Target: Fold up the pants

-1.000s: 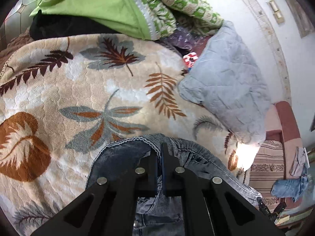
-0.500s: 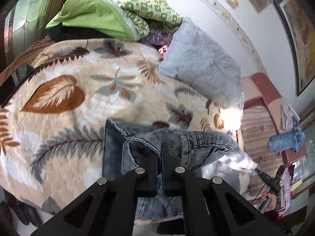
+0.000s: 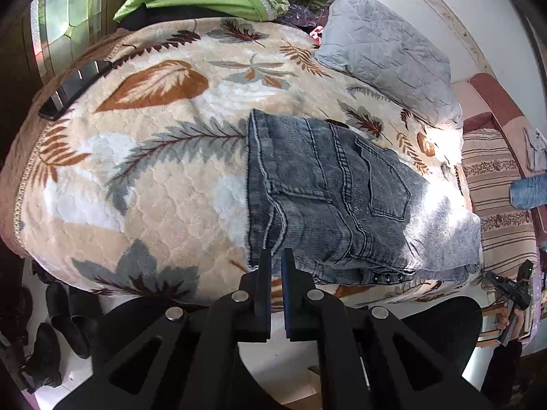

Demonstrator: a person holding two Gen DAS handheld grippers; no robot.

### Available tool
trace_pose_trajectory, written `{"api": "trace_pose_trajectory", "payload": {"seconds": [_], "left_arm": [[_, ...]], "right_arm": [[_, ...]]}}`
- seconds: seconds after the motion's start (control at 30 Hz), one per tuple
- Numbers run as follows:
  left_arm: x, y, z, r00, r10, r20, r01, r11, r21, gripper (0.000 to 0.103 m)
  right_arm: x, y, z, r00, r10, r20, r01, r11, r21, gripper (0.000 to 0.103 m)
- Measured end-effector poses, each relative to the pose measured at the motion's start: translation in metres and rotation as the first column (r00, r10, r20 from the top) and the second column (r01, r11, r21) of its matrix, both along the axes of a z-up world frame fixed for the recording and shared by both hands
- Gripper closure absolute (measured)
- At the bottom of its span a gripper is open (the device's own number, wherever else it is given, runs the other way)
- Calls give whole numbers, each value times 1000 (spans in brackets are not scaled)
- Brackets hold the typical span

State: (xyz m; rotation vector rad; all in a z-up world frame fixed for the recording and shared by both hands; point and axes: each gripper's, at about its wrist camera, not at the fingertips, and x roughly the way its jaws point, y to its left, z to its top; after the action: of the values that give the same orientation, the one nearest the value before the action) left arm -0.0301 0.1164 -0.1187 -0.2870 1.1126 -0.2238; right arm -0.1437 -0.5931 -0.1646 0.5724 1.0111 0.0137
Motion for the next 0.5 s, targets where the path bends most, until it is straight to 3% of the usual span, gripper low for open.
{"api": "trace_pose_trajectory", "payload": {"seconds": [0.17, 0.3, 0.37, 0.43, 0.5], "left_arm": [[-1, 3, 23, 998, 14, 63, -14, 1000, -10, 98], [13, -37, 29, 992, -55, 111, 60, 998, -35, 98], [23, -61, 24, 988, -89, 123, 97, 994, -57, 87], [37, -83, 14, 988, -103, 112, 113, 990, -85, 73], [49, -106, 3, 986, -130, 101, 138, 987, -85, 70]], "right_arm": [[4, -10, 20, 998, -34, 57, 34, 999, 5, 86], [38, -14, 26, 994, -68, 91, 63, 997, 54, 85], [59, -12, 23, 992, -92, 90, 87, 995, 58, 77], [75, -14, 15, 988, -133, 78, 129, 990, 63, 77], [83, -12, 9, 985, -140, 97, 130, 987, 99, 77]]}}
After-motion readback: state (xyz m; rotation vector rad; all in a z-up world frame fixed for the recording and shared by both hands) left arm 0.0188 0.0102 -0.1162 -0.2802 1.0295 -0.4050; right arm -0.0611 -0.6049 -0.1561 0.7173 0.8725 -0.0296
